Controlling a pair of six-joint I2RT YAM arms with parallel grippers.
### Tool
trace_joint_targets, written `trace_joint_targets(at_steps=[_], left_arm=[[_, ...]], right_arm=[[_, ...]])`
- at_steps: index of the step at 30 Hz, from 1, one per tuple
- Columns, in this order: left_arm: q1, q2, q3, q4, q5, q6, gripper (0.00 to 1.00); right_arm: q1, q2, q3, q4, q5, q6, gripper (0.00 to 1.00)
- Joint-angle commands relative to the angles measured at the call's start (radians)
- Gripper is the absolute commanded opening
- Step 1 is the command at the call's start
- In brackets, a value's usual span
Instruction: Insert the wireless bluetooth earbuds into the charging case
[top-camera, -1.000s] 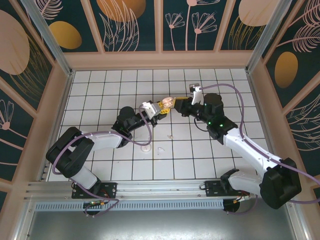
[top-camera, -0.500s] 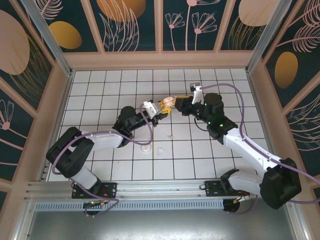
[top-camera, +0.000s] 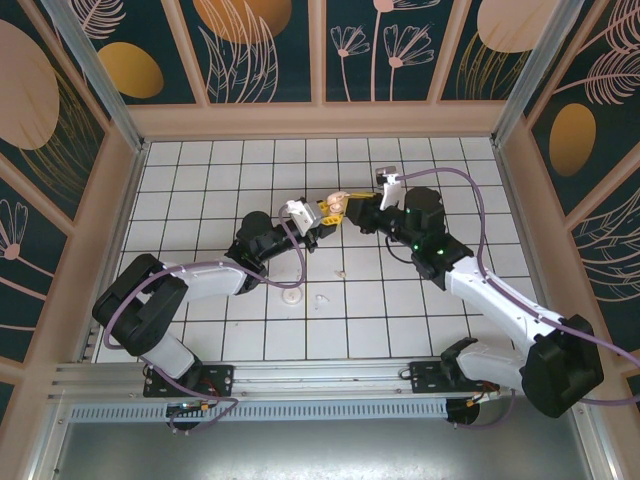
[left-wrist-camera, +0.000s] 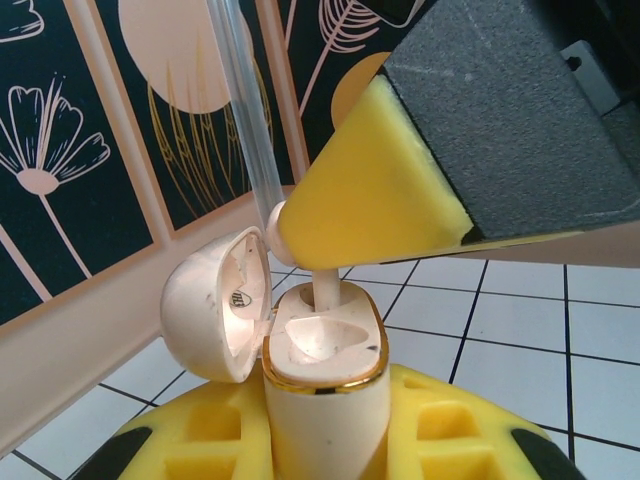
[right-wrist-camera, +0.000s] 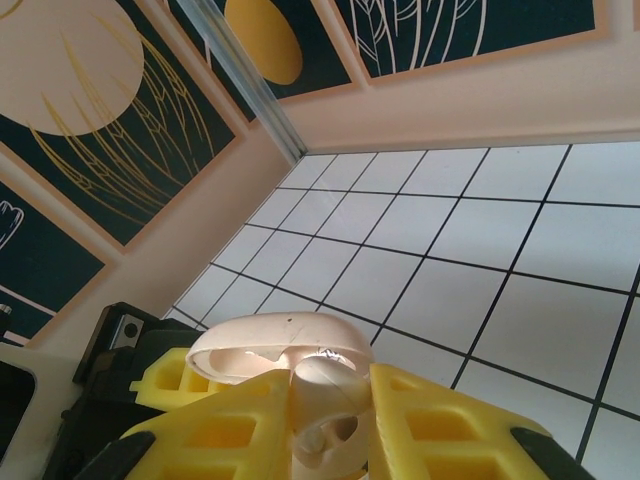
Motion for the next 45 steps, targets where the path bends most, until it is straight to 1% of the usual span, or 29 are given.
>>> trace_joint_targets(at_steps=[1, 8, 14, 22, 31, 39, 45], left_arm=[[-0.006, -0.029, 0.033, 0.073, -0.012, -0.019, 0.13], [-0.006, -0.04, 0.03, 0.08, -0.018, -0.015, 0.13], [-0.007, -0.047, 0.028, 0.081, -0.019, -0.011, 0.13], [-0.006, -0.057, 0.028, 0.082, -0.02, -0.009, 0.13], [-0.007, -0.057, 0.03, 0.078, -0.025, -0.009, 0.13], [-0.007, -0.056, 0.032, 0.07, -0.024, -0.006, 0.13], [-0.011, -0.056, 0.033, 0.06, -0.024, -0.004, 0.13]], right_arm=[[0.005, -0.021, 0.018, -0.024, 0.044, -0.032, 0.23], [0.005, -0.026, 0.032, -0.064, 0.109, -0.044, 0.23], [0.007, -0.024, 0.033, -0.066, 0.115, -0.047, 0.23], [0.013, -0.016, 0.029, -0.077, 0.093, -0.054, 0.23], [0.022, -0.034, 0.025, -0.089, 0.038, -0.077, 0.25], [0.024, -0.019, 0.042, -0.093, -0.005, -0.082, 0.27], [0.026, -0.018, 0.05, -0.082, -0.019, -0.08, 0.3]])
